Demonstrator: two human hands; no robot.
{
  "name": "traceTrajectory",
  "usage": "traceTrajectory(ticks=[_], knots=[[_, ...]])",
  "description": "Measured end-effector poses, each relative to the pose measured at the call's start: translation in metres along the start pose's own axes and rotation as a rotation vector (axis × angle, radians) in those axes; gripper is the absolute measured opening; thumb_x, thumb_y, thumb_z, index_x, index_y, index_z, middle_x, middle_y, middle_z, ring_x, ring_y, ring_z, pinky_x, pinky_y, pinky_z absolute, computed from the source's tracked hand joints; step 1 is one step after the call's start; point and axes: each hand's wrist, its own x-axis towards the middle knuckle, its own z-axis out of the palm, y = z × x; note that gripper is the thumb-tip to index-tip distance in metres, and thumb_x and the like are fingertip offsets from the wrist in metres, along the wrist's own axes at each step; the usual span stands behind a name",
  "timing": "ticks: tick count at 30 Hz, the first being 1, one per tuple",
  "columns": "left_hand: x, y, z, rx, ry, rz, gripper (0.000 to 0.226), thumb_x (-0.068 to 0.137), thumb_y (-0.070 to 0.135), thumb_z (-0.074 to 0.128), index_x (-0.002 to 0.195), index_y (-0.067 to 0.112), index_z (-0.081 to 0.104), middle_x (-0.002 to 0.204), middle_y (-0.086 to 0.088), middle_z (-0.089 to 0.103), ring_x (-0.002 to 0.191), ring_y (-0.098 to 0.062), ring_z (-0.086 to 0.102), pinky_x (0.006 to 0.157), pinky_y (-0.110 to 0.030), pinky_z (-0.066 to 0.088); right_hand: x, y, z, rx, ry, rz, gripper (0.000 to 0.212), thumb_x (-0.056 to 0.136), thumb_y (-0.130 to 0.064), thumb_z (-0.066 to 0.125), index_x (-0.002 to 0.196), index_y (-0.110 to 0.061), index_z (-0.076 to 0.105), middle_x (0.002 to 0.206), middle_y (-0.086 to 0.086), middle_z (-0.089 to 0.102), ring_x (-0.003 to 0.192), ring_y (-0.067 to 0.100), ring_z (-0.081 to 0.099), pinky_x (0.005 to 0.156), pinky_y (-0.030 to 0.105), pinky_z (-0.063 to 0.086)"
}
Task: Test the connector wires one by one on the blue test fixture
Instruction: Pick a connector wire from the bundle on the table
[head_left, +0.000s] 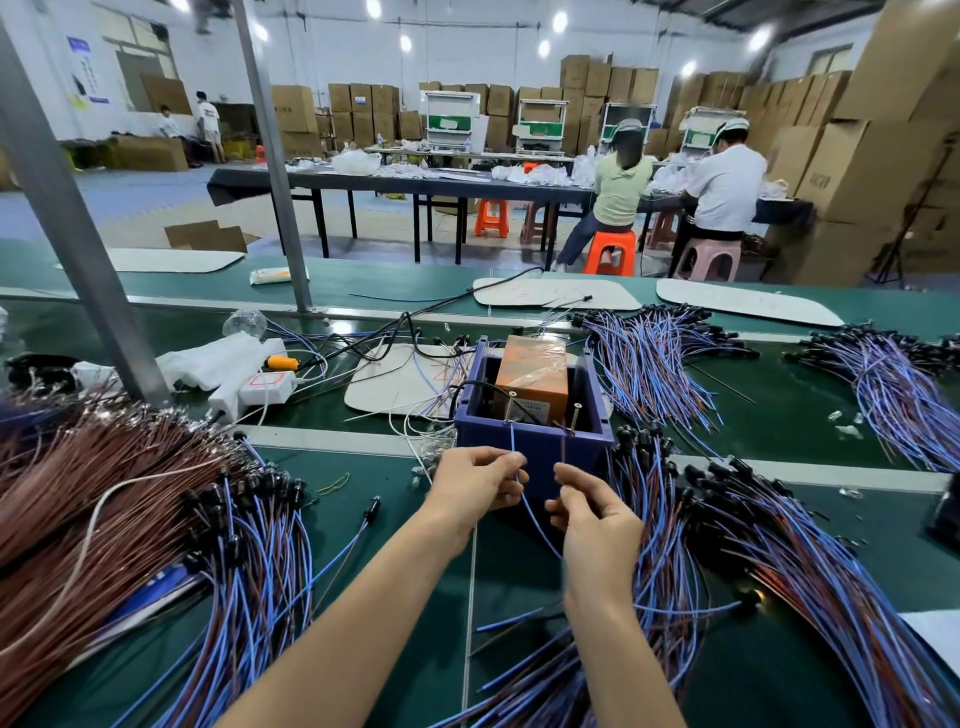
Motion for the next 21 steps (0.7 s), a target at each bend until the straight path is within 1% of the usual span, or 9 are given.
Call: traceTrajectory(ticks=[4,7,9,11,14,16,18,20,21], knots=[[-0.014,0.007,-0.005,0.057,-0.253,0.027,0.012,0.090,0.008,0.061,0.096,0.004,0.070,0.066,0.000,0.063,0.053,-0.006,0.053,0.060,-0.017,0.052,-0.015,-0.002,-0.009,-0.195,-0.133,-0.146,0.024,0.090,0.000,0.060,0.078,-0.020,0.065,0.070,-0.004,0.070,0.063,0.006,0.061,0.058,0.017,0.049],[-0.025,0.012,-0.008,0.024,-0.260,0.092,0.011,0.089,0.004,0.061,0.090,0.005,0.072,0.067,-0.001,0.064,0.053,-0.007,0.053,0.062,-0.017,0.053,-0.024,-0.008,-0.020,-0.279,-0.219,-0.233,0.015,0.085,-0.014,0.070,0.082,-0.024,0.059,0.072,-0.004,0.065,0.067,0.005,0.060,0.062,0.012,0.045],[-0.034,0.019,-0.011,-0.088,-0.207,0.149,0.011,0.085,0.006,0.064,0.085,0.007,0.074,0.068,-0.004,0.064,0.054,-0.008,0.055,0.060,-0.017,0.052,-0.031,-0.009,-0.032,-0.459,-0.244,-0.323,0.013,0.079,-0.026,0.076,0.089,-0.027,0.068,0.079,-0.005,0.060,0.073,0.002,0.058,0.067,0.008,0.042],[-0.048,0.026,-0.022,-0.167,-0.171,0.228,0.011,0.076,0.014,0.067,0.079,0.011,0.077,0.069,-0.005,0.067,0.056,-0.010,0.058,0.061,-0.017,0.052,-0.033,-0.012,-0.052,-0.640,-0.124,-0.532,0.019,0.073,-0.022,0.078,0.092,-0.022,0.076,0.078,-0.011,0.055,0.073,0.009,0.055,0.069,0.011,0.041],[-0.081,0.025,-0.048,-0.142,-0.137,0.360,0.017,0.066,0.021,0.069,0.079,0.014,0.079,0.071,-0.007,0.070,0.060,-0.014,0.064,0.062,-0.018,0.053,-0.022,-0.024,-0.086,-0.914,0.104,-0.811,0.025,0.066,-0.019,0.081,0.091,-0.018,0.078,0.080,-0.012,0.065,0.081,0.020,0.043,0.073,0.033,0.037],[-0.104,0.015,-0.058,-0.051,-0.091,0.411,0.017,0.064,0.018,0.070,0.078,0.014,0.079,0.071,-0.011,0.071,0.060,-0.018,0.067,0.061,-0.021,0.055,-0.013,-0.036,-0.100,-1.016,0.157,-0.879,0.025,0.066,-0.028,0.078,0.089,-0.018,0.078,0.083,-0.003,0.063,0.079,0.018,0.039,0.068,0.024,0.027],[-0.122,0.001,-0.058,-0.012,-0.069,0.433,0.016,0.063,0.008,0.070,0.076,0.012,0.079,0.068,-0.015,0.070,0.058,-0.023,0.068,0.060,-0.024,0.056,-0.005,-0.046,-0.103,-1.019,0.135,-0.908,0.025,0.065,-0.026,0.077,0.088,-0.017,0.078,0.078,-0.002,0.053,0.062,0.013,0.039,0.056,0.011,0.024],[-0.135,-0.011,-0.057,0.040,-0.059,0.480,0.016,0.063,0.003,0.071,0.074,0.011,0.079,0.069,-0.014,0.069,0.059,-0.027,0.070,0.060,-0.025,0.056,-0.001,-0.053,-0.099,-0.982,0.126,-0.944,0.021,0.069,-0.026,0.074,0.085,-0.013,0.078,0.071,-0.001,0.051,0.050,0.010,0.039,0.049,0.005,0.028],[-0.140,-0.016,-0.059,0.086,-0.054,0.524,0.017,0.063,0.003,0.072,0.074,0.012,0.079,0.070,-0.012,0.069,0.060,-0.028,0.071,0.060,-0.024,0.056,0.002,-0.055,-0.096,-0.952,0.128,-0.970,0.021,0.070,-0.026,0.073,0.085,-0.011,0.078,0.070,0.000,0.053,0.048,0.010,0.040,0.052,0.003,0.032]])
